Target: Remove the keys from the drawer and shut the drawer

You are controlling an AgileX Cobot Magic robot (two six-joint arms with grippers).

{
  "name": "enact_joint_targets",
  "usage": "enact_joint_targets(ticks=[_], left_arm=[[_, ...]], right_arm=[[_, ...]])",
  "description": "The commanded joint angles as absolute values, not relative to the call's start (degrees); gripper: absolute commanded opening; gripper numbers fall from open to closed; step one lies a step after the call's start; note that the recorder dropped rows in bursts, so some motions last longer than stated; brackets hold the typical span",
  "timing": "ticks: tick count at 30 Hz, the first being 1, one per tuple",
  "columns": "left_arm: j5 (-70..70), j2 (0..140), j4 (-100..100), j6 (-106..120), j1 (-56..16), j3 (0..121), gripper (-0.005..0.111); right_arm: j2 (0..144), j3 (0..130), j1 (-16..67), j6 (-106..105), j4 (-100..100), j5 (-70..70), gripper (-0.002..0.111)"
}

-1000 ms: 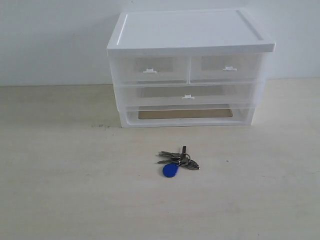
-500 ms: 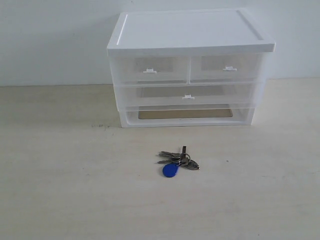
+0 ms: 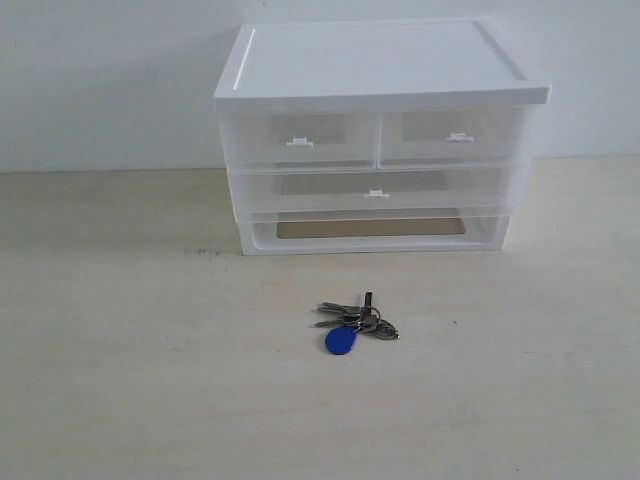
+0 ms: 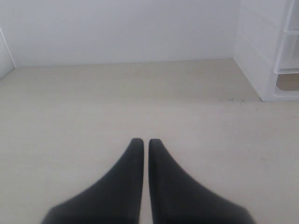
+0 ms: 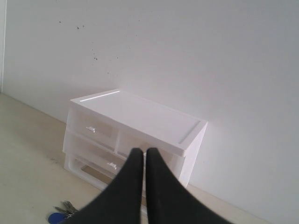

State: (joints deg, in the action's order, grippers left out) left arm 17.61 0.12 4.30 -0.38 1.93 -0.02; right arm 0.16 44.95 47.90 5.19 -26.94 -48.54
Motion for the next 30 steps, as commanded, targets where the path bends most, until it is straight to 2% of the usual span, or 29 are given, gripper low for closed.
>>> enact_joint_targets(ticks=[1,6,11,15,19,23,30], left_arm=[[17.54,0.0,4.31,0.0,2.16,0.0,0.004],[17.54,0.0,4.31,0.0,2.16,0.0,0.004],[17.54,0.0,4.31,0.0,2.16,0.0,0.004],[17.54,0.0,4.31,0.0,2.16,0.0,0.004],[17.54,0.0,4.31,0.0,2.16,0.0,0.004],[17.54,0.0,4.31,0.0,2.16,0.0,0.004],[17.54,0.0,4.31,0.0,2.16,0.0,0.004]], right_arm=[[0.0,45.24,47.93,5.18,-27.21,-48.49,0.0],[0.0,45.24,47.0,5.18,-21.88,-48.49,0.0],[0.0,45.13,41.28,4.77,-15.46,-47.48,0.0],[0.0,45.13,33.62,3.0,-8.93,-42.95,0.0],[0.0,42.09,23.75,-0.78,-6.44,-30.65,0.0],[0.0,36.81,13.43,-0.78,-5.49,-19.66,0.0],[0.0,25.03,1.11,-0.78,-2.83,-6.87,0.0]])
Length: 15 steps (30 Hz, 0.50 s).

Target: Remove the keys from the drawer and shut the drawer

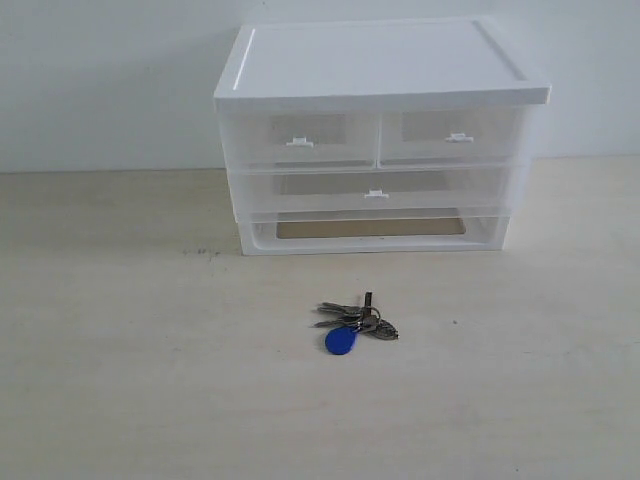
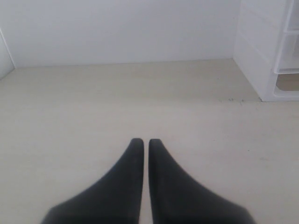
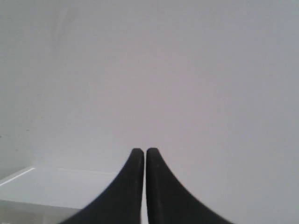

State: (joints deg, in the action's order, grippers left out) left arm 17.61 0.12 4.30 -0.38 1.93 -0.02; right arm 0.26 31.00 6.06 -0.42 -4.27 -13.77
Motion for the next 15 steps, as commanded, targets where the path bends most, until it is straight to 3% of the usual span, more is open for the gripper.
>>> enact_joint_targets(ticks=[1,10,15], left_arm=[[17.54,0.0,4.31,0.0,2.16,0.0,0.004],[17.54,0.0,4.31,0.0,2.16,0.0,0.004],[17.54,0.0,4.31,0.0,2.16,0.0,0.004]], right_arm=[[0.0,23.11,0.0,-0.78,-2.24,-6.13,0.0],[0.0,4.03,-1.93,-0.69,-2.03,0.99,0.0],[0.0,0.0,-1.93,-2.02,-2.03,0.37,0.0]])
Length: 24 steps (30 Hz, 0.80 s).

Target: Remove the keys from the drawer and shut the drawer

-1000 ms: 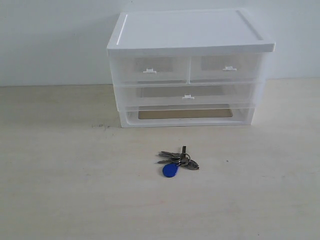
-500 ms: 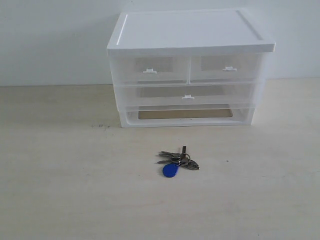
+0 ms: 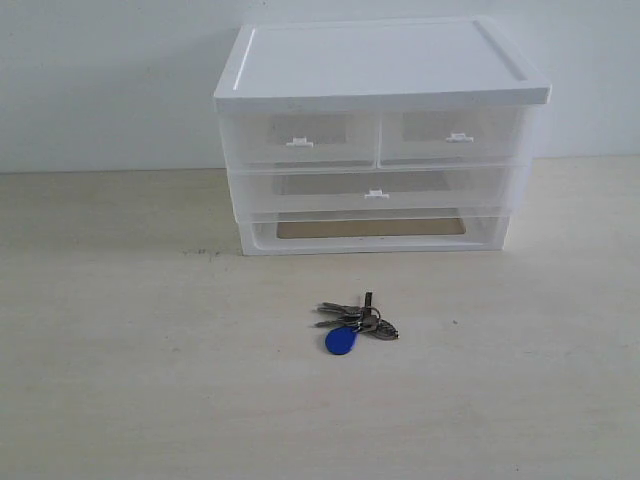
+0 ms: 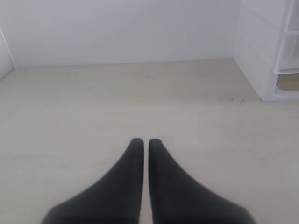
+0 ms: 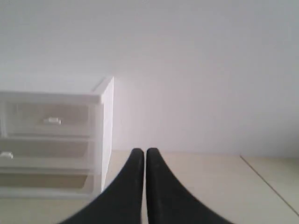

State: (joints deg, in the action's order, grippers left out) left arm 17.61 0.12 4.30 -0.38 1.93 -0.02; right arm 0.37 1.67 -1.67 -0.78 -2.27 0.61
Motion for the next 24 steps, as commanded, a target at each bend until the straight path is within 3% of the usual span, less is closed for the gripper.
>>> enact_joint_targets(ticks=[1,9,24], left_arm=[[17.54,0.0,4.31,0.0,2.16,0.0,0.004],[17.54,0.0,4.31,0.0,2.16,0.0,0.004],[17.54,0.0,4.31,0.0,2.16,0.0,0.004]], right_arm=[[0.0,0.0,-1.93,-2.31,-2.47,-2.29,0.0],[0.0,0.0,-1.93,-5.3,-2.59,-18.3,0.0],[0.0,0.0,-1.93,-4.82,-0.37,-18.5,0.0]])
